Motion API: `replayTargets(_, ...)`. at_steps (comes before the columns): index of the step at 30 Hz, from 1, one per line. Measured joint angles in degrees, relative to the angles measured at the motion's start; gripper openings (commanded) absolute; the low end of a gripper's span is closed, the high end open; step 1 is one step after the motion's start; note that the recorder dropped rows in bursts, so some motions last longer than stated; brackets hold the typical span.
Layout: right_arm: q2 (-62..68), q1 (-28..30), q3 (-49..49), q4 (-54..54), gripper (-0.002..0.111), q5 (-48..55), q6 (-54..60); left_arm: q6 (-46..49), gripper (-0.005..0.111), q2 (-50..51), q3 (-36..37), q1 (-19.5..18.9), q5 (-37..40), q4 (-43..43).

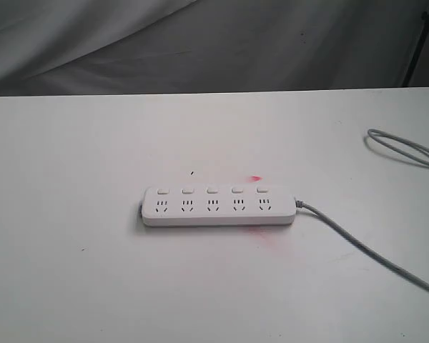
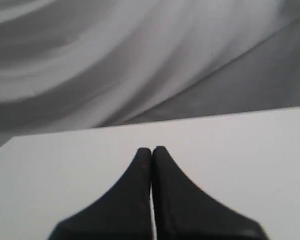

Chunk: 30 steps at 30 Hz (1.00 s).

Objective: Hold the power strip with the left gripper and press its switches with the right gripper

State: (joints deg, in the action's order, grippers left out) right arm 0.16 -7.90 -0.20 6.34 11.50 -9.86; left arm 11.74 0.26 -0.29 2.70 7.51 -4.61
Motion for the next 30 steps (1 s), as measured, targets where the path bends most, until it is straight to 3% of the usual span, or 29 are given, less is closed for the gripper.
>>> replayTargets(8, 0.00, 0.00, 0.00, 0.00, 0.000, 0.00, 0.00, -1.91, 0.000, 0.00, 0.00, 0.00, -14.77, -9.04)
replayTargets(14, 0.00, 0.00, 0.00, 0.00, 0.000, 0.00, 0.00, -8.95, 0.000, 0.00, 0.00, 0.00, -17.02, -16.79)
replayTargets(18, 0.00, 0.00, 0.00, 0.00, 0.000, 0.00, 0.00, -15.46, 0.000, 0.00, -0.67, 0.00, -8.40, -20.17)
replayTargets(22, 0.00, 0.00, 0.00, 0.00, 0.000, 0.00, 0.00, -16.70, 0.000, -0.10, -6.22, 0.00, 1.78, -20.75)
replayTargets(27, 0.00, 0.00, 0.00, 0.00, 0.000, 0.00, 0.00, -11.74, 0.000, 1.41, -15.12, 0.00, 10.73, -20.88)
replayTargets(30, 0.00, 0.00, 0.00, 0.00, 0.000, 0.00, 0.00, -5.35, 0.000, 7.90, -21.66, 0.00, 18.42, -21.15)
